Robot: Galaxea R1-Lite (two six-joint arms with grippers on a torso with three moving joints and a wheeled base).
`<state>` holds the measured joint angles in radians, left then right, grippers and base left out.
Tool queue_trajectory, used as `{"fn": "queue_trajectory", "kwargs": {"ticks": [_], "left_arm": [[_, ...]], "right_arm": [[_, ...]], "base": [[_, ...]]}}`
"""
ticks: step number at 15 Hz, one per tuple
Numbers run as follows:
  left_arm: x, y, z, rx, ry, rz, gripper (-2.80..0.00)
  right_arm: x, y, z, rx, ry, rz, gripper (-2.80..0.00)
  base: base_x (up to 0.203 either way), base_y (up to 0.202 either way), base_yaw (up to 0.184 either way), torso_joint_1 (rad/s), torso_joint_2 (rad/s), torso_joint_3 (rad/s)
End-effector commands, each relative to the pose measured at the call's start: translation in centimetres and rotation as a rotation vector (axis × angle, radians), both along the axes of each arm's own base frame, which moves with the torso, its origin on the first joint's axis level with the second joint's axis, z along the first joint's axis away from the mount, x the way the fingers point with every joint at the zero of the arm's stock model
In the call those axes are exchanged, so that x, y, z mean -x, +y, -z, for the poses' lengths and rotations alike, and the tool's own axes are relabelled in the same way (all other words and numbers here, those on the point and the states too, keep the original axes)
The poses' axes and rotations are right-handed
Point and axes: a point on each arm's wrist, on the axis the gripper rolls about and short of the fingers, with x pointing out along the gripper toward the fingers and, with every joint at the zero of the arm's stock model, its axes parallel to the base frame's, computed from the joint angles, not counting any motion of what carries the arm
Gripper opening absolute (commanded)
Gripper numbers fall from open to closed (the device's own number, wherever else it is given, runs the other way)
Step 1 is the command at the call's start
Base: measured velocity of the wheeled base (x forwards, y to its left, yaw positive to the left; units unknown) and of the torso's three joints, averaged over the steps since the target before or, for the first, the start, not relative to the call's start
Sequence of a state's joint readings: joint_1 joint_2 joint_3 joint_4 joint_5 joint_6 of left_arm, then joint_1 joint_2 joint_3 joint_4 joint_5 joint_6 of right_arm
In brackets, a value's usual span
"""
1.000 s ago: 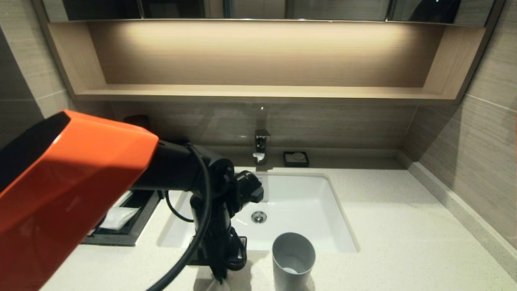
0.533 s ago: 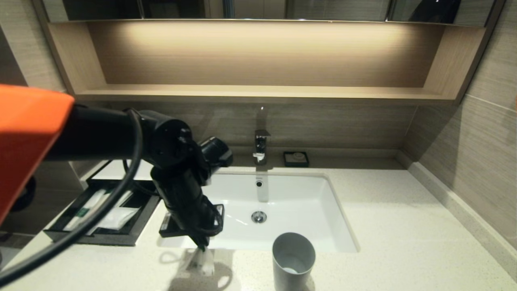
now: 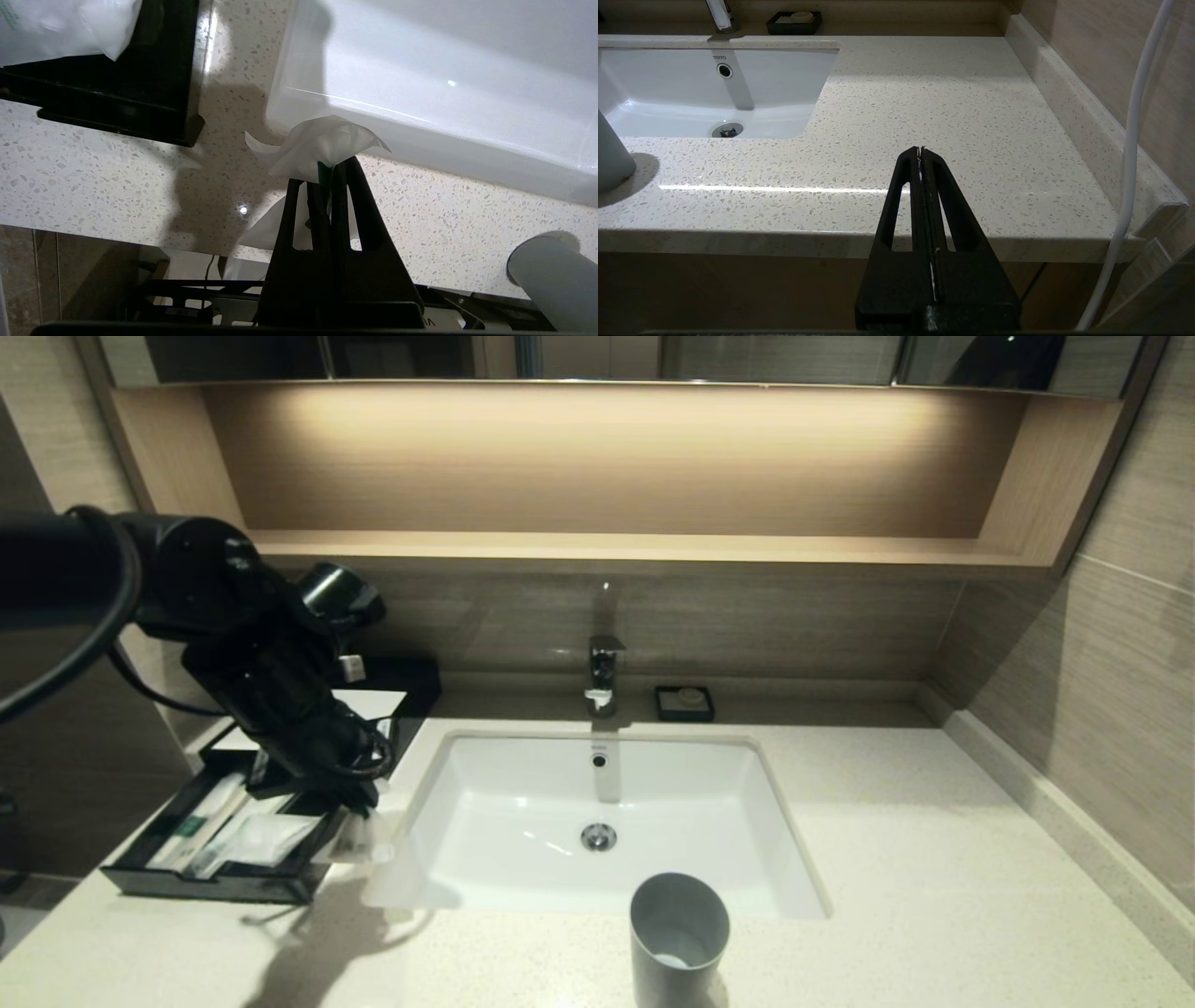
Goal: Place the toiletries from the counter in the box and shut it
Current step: Place the bathroom toiletry into the drawer
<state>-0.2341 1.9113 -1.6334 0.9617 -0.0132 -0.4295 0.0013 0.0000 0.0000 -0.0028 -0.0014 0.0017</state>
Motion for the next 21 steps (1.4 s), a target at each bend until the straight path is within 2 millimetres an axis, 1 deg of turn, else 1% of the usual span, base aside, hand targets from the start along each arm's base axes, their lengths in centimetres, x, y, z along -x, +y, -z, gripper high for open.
{"fn": "queue_trajectory", "kwargs": {"ticks": [1, 5, 7, 17, 19, 21], "left_arm": [[-0.5, 1.6, -0.3, 0.001, -0.012, -0.05, -2.8], [-1.9, 4.0, -1.1, 0.005, -0.062, -0.129, -2.8], [-2.7, 5.1, -1.1, 0.004, -0.071, -0.162, -2.8], [-5.0, 10.3, 2.6, -0.059, 0.009, -0.161, -2.8], [-5.2, 11.1, 3.0, -0.074, 0.02, -0.131, -2.8], [-5.4, 11.2, 3.4, -0.082, 0.032, -0.104, -2.8]], "right_arm": [[0.0, 0.0, 0.0, 0.0, 0.001, 0.0, -2.8], [0.0, 0.0, 0.0, 0.0, 0.001, 0.0, -2.8], [0.0, 0.0, 0.0, 0.0, 0.0, 0.0, -2.8], [0.0, 0.0, 0.0, 0.0, 0.001, 0.0, -2.8], [0.0, 0.0, 0.0, 0.0, 0.001, 0.0, -2.8], [0.0, 0.0, 0.0, 0.0, 0.001, 0.0, -2.8]], "base": [[0.0, 0.0, 0.0, 0.0, 0.0, 0.0], [0.0, 0.0, 0.0, 0.0, 0.0, 0.0], [0.0, 0.0, 0.0, 0.0, 0.0, 0.0], [0.0, 0.0, 0.0, 0.0, 0.0, 0.0], [0.0, 0.0, 0.0, 0.0, 0.0, 0.0], [0.0, 0.0, 0.0, 0.0, 0.0, 0.0]]}}
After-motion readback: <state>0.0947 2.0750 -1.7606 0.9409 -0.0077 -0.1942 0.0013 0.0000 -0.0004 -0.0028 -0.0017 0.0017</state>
